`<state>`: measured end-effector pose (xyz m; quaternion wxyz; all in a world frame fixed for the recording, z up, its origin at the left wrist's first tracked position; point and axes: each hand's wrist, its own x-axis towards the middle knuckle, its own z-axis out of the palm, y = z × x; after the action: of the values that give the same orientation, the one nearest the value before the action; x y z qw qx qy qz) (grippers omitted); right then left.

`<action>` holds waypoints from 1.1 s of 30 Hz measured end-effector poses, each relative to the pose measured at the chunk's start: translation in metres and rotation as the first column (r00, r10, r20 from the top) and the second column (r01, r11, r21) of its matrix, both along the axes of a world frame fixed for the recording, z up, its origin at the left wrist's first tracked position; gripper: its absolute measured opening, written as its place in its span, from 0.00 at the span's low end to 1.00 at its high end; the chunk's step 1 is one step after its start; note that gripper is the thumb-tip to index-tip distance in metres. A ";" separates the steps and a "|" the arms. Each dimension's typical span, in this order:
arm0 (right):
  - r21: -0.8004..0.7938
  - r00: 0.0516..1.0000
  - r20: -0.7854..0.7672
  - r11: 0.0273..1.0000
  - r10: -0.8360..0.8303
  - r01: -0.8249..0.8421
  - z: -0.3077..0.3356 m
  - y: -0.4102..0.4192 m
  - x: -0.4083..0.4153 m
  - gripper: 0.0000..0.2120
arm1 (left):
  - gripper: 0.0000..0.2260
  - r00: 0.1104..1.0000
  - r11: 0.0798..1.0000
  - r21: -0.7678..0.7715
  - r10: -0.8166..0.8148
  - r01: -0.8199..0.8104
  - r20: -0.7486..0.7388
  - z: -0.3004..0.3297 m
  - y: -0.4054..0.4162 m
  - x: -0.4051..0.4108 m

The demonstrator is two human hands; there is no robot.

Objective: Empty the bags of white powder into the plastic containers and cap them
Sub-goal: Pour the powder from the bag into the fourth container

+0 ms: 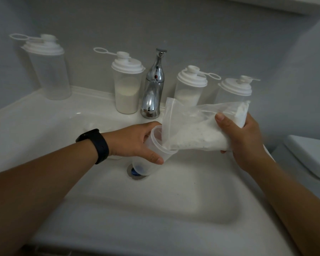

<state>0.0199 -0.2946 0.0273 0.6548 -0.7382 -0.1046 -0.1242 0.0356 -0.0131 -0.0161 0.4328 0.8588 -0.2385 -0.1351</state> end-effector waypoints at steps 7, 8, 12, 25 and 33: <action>-0.006 1.000 -0.009 1.000 -0.001 0.001 -0.001 -0.001 0.001 0.14 | 0.39 1.000 1.000 -0.005 -0.003 0.003 -0.006 0.000 0.000 0.000; -0.009 1.000 -0.011 1.000 0.000 0.000 -0.001 -0.001 0.001 0.14 | 0.39 1.000 1.000 -0.006 -0.005 0.005 -0.006 -0.001 0.000 0.001; -0.007 1.000 -0.008 1.000 -0.001 0.001 -0.001 -0.001 0.000 0.14 | 0.39 1.000 1.000 -0.013 -0.002 0.002 0.001 -0.001 0.000 0.001; -0.011 1.000 -0.018 1.000 0.013 -0.014 -0.002 0.001 0.000 0.15 | 0.40 1.000 1.000 0.010 -0.022 0.021 0.011 -0.002 0.000 0.001; 0.026 1.000 -0.012 1.000 -0.002 0.002 -0.003 0.001 0.001 0.15 | 0.40 1.000 1.000 0.001 -0.008 0.008 0.018 -0.002 0.000 0.002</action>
<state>0.0209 -0.2931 0.0246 0.6647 -0.7306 -0.0984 -0.1216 0.0381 -0.0132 -0.0182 0.4296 0.8593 -0.2456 -0.1292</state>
